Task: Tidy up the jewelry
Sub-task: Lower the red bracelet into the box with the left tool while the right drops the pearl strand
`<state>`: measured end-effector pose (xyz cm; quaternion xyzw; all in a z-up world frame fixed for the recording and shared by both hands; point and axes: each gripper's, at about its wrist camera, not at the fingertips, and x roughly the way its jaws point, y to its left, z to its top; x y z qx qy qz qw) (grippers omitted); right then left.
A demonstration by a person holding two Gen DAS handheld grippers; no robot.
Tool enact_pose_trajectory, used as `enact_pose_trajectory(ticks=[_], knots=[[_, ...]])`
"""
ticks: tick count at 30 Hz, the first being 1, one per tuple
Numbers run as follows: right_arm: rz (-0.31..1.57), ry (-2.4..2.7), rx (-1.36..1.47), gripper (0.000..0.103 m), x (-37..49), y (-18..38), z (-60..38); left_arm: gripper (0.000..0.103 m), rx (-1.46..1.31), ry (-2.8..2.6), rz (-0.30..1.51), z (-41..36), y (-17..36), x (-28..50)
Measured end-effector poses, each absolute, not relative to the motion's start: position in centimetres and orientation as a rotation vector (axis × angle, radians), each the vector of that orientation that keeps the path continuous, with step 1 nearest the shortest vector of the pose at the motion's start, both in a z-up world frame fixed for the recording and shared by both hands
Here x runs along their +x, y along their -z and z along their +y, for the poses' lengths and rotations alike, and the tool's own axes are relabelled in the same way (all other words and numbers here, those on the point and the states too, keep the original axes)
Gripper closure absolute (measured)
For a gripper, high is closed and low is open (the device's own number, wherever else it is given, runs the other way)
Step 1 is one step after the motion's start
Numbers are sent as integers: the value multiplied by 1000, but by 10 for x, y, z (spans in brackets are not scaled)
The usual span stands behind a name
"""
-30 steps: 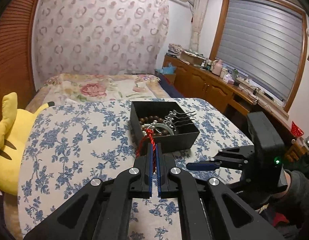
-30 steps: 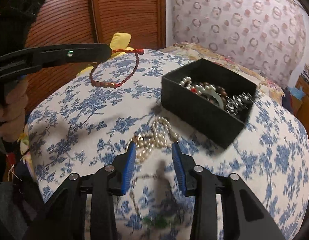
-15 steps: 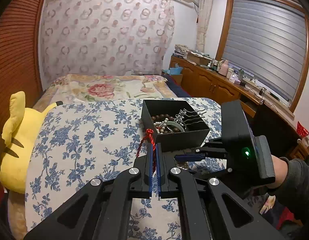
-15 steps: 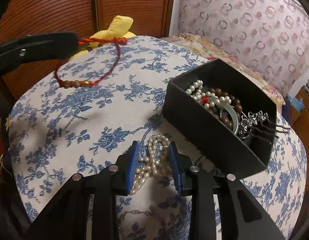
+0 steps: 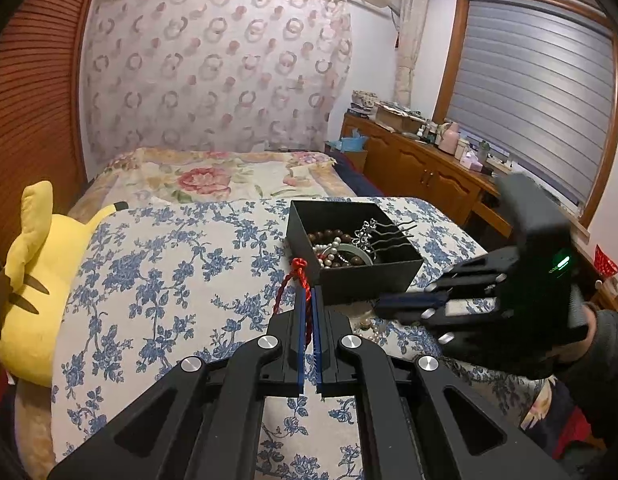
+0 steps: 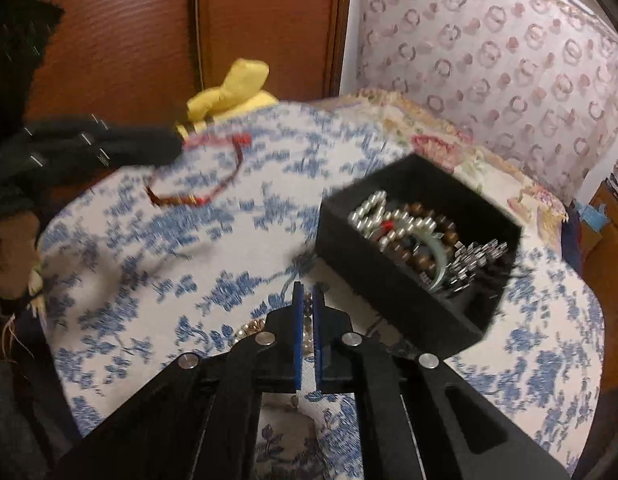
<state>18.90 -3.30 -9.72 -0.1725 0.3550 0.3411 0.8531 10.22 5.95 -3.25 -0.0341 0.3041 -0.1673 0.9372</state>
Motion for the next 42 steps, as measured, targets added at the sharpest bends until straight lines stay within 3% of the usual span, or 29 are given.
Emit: enact_pose_trajectory(ticks=[16, 36, 42], knots=[[496, -722, -337, 98, 160, -23, -60, 101, -65, 350, 602, 50, 22, 108], [339, -589, -354, 98, 203, -118, -79, 101, -44, 374, 563, 36, -3, 130], [353, -557, -362, 98, 229, -112, -77, 101, -31, 380, 578, 26, -1, 147]])
